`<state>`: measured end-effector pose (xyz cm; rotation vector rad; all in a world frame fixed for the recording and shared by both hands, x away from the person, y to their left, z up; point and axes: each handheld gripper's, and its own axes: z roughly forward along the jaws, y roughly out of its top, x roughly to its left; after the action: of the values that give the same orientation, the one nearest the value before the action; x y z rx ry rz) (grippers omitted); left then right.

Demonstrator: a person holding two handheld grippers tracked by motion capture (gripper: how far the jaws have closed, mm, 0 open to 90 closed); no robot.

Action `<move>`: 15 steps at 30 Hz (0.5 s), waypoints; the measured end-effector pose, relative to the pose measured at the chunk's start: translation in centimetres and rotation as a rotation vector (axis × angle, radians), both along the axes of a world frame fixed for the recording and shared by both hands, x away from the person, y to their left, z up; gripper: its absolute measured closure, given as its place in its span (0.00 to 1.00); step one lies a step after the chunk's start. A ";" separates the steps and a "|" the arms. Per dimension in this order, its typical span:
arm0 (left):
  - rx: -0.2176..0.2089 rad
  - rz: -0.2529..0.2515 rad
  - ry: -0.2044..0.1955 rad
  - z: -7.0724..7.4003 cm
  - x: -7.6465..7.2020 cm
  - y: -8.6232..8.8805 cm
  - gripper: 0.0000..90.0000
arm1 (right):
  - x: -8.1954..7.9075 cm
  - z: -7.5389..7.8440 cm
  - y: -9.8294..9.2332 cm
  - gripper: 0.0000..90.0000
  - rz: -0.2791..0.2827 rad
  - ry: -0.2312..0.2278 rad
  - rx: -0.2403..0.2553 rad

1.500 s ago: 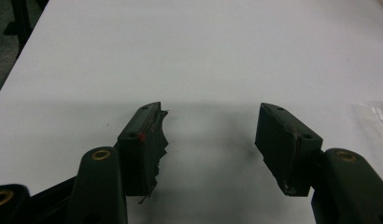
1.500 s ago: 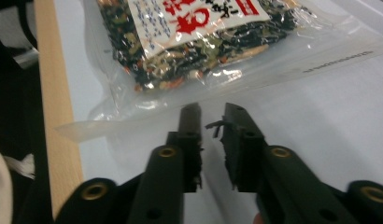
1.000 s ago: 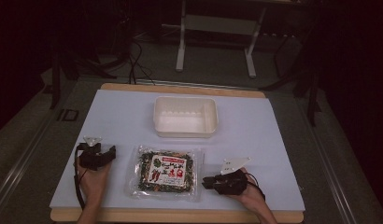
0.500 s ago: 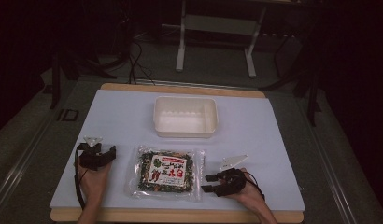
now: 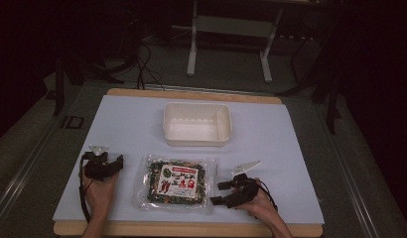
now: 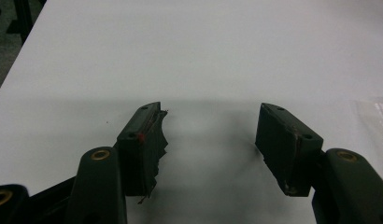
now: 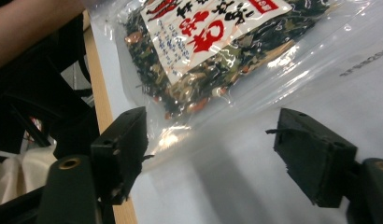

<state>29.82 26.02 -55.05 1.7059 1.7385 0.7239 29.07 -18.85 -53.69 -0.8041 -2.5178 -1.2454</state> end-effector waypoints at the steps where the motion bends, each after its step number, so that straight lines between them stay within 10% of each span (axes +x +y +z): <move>1: 0.000 0.000 0.001 0.0 0.0 0.0 0.46 | 0.1 0.0 0.0 0.27 -0.006 0.005 0.005; 15: -0.006 0.004 -0.001 0.0 0.0 0.0 0.46 | 1.8 0.0 1.3 0.30 -0.047 -0.012 -0.021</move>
<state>29.83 26.03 -55.07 1.6981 1.7423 0.7211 30.85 -17.52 -53.69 -0.8679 -2.5395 -1.2431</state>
